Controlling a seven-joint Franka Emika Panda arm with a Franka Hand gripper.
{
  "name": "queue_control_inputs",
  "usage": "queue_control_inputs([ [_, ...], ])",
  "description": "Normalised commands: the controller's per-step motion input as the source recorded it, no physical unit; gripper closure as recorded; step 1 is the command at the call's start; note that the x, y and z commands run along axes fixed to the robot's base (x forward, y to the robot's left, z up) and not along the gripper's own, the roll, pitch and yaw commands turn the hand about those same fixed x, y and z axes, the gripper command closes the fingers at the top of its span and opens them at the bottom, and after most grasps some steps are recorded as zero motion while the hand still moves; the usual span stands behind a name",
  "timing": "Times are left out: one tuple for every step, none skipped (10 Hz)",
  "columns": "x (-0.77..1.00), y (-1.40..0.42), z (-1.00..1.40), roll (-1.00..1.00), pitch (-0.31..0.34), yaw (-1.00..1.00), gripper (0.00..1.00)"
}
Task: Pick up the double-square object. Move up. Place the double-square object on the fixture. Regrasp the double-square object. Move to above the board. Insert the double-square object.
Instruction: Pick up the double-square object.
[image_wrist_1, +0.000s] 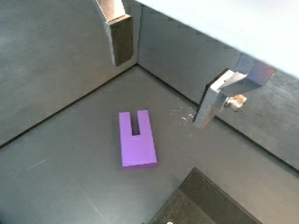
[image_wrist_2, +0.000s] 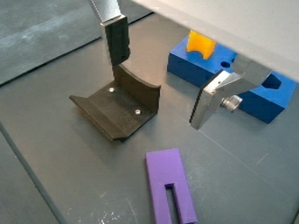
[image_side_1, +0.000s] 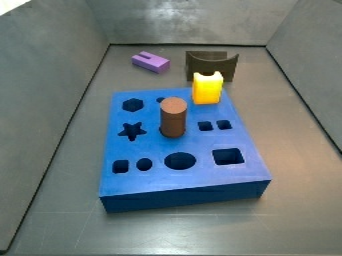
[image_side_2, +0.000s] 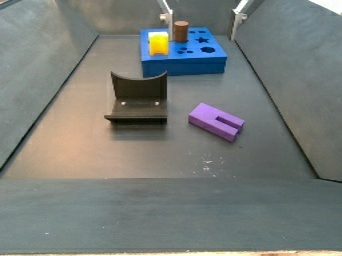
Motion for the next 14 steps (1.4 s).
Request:
queue_control_inputs([
  [0.17, 0.02, -0.4, 0.0, -0.063, 0.25, 0.0],
  [0.06, 0.0, -0.76, 0.0, -0.174, 0.7, 0.0],
  [0.0, 0.0, -0.8, -0.05, -0.134, 0.94, 0.0],
  [-0.01, 0.04, -0.94, 0.0, -0.016, 1.0, 0.0],
  [-0.11, 0.0, -0.9, 0.01, -0.059, 1.0, 0.0],
  [-0.11, 0.0, -0.89, 0.0, -0.061, 1.0, 0.0],
  [-0.11, 0.0, -0.88, 0.0, -0.063, 1.0, 0.0],
  [-0.09, 0.01, -0.85, 0.0, -0.054, 1.0, 0.0],
  [-0.06, 0.0, -0.84, 0.0, -0.036, 1.0, 0.0],
  [-0.06, 0.0, -0.85, 0.0, -0.027, 1.0, 0.0],
  [-0.09, 0.0, -0.91, 0.01, -0.036, 1.0, 0.0],
  [-0.08, 0.0, -0.91, 0.01, -0.024, 1.0, 0.0],
  [0.0, 0.0, -0.96, 0.01, 0.006, 1.0, 0.0],
  [-0.03, -0.13, -0.67, -0.06, 0.0, 0.76, 0.0],
])
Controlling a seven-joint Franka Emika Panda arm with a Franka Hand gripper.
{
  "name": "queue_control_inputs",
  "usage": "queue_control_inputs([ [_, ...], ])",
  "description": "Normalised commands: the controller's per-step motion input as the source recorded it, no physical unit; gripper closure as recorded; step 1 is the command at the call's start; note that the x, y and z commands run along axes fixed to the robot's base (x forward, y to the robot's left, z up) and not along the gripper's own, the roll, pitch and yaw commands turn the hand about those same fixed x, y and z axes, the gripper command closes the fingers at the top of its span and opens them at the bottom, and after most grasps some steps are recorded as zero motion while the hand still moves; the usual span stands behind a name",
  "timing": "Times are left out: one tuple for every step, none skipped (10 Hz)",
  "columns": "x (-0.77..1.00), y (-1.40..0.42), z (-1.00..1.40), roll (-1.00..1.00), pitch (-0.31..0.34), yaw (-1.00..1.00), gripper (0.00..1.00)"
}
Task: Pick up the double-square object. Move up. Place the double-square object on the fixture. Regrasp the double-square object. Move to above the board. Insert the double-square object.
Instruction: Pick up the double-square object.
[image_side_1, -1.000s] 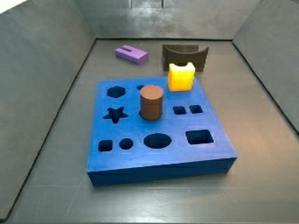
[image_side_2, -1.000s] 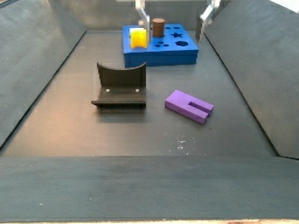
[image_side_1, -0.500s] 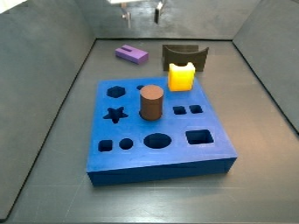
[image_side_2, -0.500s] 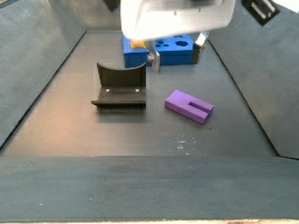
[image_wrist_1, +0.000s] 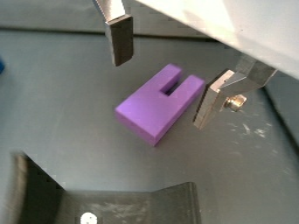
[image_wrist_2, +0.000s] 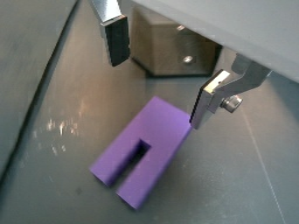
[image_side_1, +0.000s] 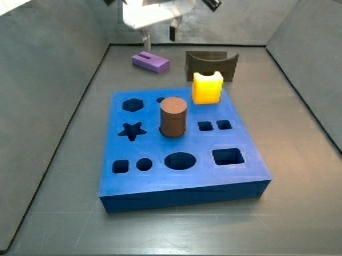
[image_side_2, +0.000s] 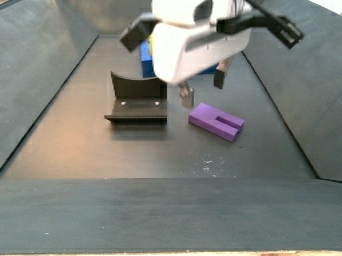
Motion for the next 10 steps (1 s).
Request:
queue_control_inputs([
  [-0.18, -0.08, -0.63, -0.14, 0.0, 0.61, 0.0],
  [-0.26, -0.04, -0.67, -0.18, -0.037, 0.53, 0.0],
  [-0.25, 0.0, -0.67, -0.18, -0.066, 0.45, 0.0],
  [-0.21, 0.23, -0.57, -0.23, -0.107, 0.23, 0.0],
  [-0.01, 0.17, -0.36, -0.26, -0.077, 0.02, 0.0],
  [0.0, 0.15, -0.24, -0.22, -0.061, -0.02, 0.0],
  [0.0, 0.11, -0.3, -0.22, -0.074, -0.02, 0.0],
  [0.15, -0.02, -0.19, -0.19, -0.039, 0.0, 0.0],
  [0.25, -0.11, -0.13, -0.15, 0.0, 0.0, 0.0],
  [0.16, -0.11, -0.11, -0.13, 0.0, 0.0, 0.0],
])
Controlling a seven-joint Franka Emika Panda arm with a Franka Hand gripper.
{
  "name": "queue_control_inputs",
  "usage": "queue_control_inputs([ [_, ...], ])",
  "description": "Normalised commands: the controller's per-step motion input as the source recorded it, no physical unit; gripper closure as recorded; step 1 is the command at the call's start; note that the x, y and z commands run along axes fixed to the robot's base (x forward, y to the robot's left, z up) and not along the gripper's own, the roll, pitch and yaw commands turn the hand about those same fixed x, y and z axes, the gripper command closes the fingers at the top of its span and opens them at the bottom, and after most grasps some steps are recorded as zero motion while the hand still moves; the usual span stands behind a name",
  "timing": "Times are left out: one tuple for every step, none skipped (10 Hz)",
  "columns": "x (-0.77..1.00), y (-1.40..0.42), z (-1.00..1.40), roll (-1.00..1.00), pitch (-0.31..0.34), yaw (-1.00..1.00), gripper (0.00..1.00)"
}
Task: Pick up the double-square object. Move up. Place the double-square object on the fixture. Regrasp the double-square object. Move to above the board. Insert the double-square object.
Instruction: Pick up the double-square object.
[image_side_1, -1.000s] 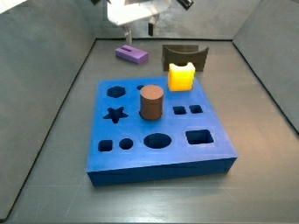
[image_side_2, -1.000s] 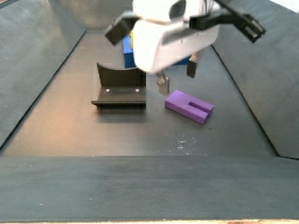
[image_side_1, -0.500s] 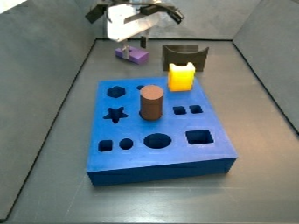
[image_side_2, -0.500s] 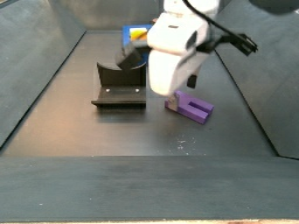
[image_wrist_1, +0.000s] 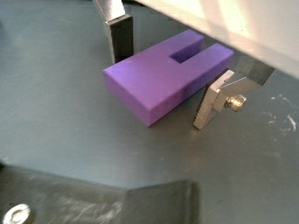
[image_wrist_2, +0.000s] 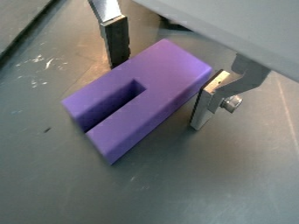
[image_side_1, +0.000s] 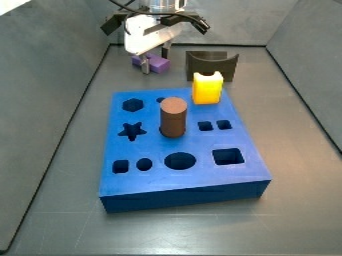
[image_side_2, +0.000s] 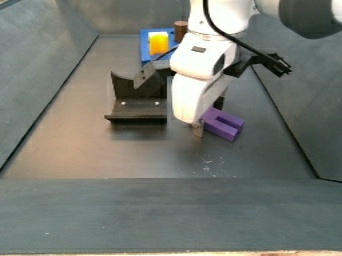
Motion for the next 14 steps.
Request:
queue_control_inputs([
  [0.13, -0.09, -0.09, -0.13, 0.0, 0.0, 0.0],
  [0.0, 0.0, -0.11, -0.08, -0.006, 0.0, 0.0],
  [-0.01, 0.0, -0.21, -0.08, -0.064, 0.0, 0.0],
  [0.0, 0.0, -0.23, -0.07, -0.1, 0.0, 0.0],
  [0.0, 0.0, -0.13, -0.01, -0.023, 0.0, 0.0],
  [0.0, 0.0, -0.05, 0.0, 0.0, 0.0, 0.0],
  [0.0, 0.0, 0.0, 0.0, 0.0, 0.0, 0.0],
  [0.0, 0.0, 0.0, 0.0, 0.0, 0.0, 1.0],
  [0.0, 0.0, 0.0, 0.0, 0.0, 0.0, 1.0],
  [0.0, 0.0, 0.0, 0.0, 0.0, 0.0, 1.0],
  [0.0, 0.0, 0.0, 0.0, 0.0, 0.0, 1.0],
  [0.0, 0.0, 0.0, 0.0, 0.0, 0.0, 1.0],
  [0.0, 0.0, 0.0, 0.0, 0.0, 0.0, 1.0],
  [0.0, 0.0, 0.0, 0.0, 0.0, 0.0, 1.0],
])
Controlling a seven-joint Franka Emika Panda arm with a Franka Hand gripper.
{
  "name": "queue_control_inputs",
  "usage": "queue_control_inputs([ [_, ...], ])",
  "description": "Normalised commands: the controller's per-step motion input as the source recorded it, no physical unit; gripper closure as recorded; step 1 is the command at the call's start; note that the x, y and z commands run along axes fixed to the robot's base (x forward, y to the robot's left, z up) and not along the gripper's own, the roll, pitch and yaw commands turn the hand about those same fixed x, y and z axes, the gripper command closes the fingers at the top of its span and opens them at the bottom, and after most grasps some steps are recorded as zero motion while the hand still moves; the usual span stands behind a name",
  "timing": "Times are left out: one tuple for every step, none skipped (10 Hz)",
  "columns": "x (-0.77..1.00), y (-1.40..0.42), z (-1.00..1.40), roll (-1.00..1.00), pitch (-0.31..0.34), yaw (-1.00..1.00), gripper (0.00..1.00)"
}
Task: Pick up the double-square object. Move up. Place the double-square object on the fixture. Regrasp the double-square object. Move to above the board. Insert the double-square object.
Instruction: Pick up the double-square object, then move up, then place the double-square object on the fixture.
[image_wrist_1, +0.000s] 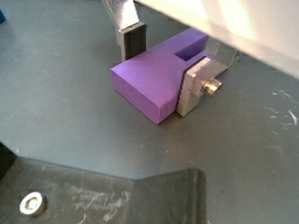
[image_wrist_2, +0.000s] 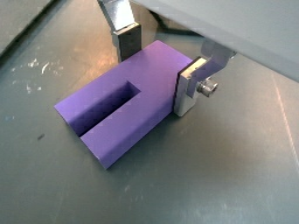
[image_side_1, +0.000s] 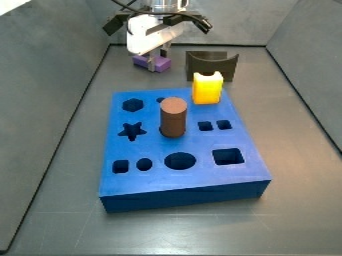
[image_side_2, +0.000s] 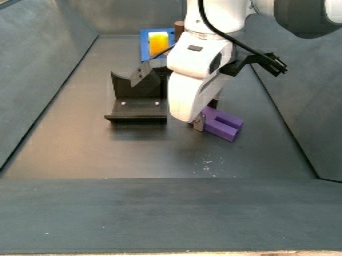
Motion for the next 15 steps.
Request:
queue_control_inputs([
  [0.0, 0.0, 0.0, 0.0, 0.0, 0.0, 1.0],
  [0.0, 0.0, 0.0, 0.0, 0.0, 0.0, 1.0],
  [0.0, 0.0, 0.0, 0.0, 0.0, 0.0, 1.0],
  [0.0, 0.0, 0.0, 0.0, 0.0, 0.0, 1.0],
  [0.0, 0.0, 1.0, 0.0, 0.0, 0.0, 1.0],
  [-0.01, 0.05, 1.0, 0.0, 0.028, -0.04, 1.0],
  [-0.04, 0.05, 0.96, 0.0, 0.064, -0.05, 1.0],
  [-0.02, 0.04, 0.84, 0.01, 0.08, -0.05, 1.0],
  [-0.01, 0.03, 0.69, 0.02, 0.087, -0.04, 1.0],
  [-0.02, 0.02, 0.55, 0.04, 0.082, -0.04, 1.0],
  [-0.02, 0.01, 0.35, 0.06, 0.069, -0.03, 1.0],
  [-0.02, 0.01, 0.25, 0.07, 0.065, -0.03, 1.0],
  [0.0, 0.0, 1.0, 0.0, 0.0, 0.0, 1.0],
  [0.01, 0.0, 1.0, 0.0, 0.0, 0.01, 1.0],
  [-0.01, 0.0, 1.0, 0.01, 0.023, 0.0, 1.0],
])
